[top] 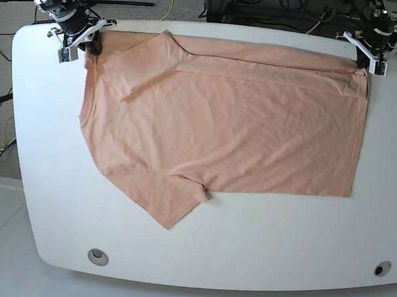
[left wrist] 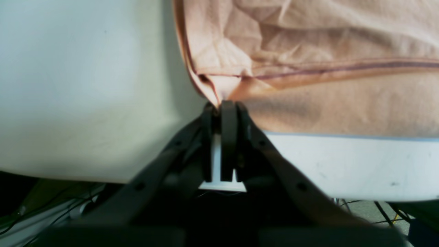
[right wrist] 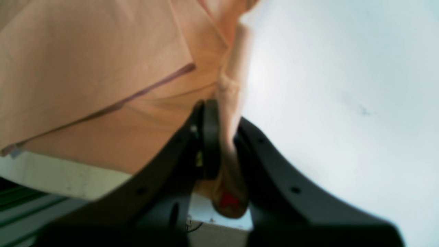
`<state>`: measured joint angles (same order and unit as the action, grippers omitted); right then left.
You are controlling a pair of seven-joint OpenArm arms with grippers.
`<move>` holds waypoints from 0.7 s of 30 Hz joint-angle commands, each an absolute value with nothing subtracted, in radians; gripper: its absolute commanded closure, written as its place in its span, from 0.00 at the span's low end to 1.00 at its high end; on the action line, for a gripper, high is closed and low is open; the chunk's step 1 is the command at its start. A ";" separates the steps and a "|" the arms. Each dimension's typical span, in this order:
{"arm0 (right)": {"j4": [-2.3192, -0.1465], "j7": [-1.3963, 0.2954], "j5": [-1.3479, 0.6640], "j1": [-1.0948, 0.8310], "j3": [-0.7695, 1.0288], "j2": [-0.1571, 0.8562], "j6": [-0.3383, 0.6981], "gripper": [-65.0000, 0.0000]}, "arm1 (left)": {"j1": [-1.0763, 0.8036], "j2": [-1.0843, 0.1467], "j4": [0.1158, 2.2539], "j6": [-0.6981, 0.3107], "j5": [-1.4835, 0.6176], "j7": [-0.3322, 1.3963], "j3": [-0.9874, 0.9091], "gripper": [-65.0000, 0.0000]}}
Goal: Fold the T-shirt properly
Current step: 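Pull the hem edge away from the shirt body with both grippers, then release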
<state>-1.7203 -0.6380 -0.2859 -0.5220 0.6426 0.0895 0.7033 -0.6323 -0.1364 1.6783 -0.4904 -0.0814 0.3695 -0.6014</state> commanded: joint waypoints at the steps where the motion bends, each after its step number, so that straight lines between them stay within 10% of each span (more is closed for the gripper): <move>1: -1.716 -0.681 -0.247 -0.539 0.646 0.097 0.698 1.00 | -0.647 -0.142 1.684 -0.493 -0.058 0.417 -0.601 1.00; 21: -1.716 -0.678 -0.246 -0.542 0.644 0.098 0.698 1.00 | -0.643 -0.148 1.698 -0.486 -0.064 0.439 -0.603 1.00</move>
<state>-1.7077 -0.6132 -0.2928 -0.5270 0.6430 0.0925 0.7040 -0.6312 -0.1394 1.6844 -0.4870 -0.0792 0.3851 -0.5995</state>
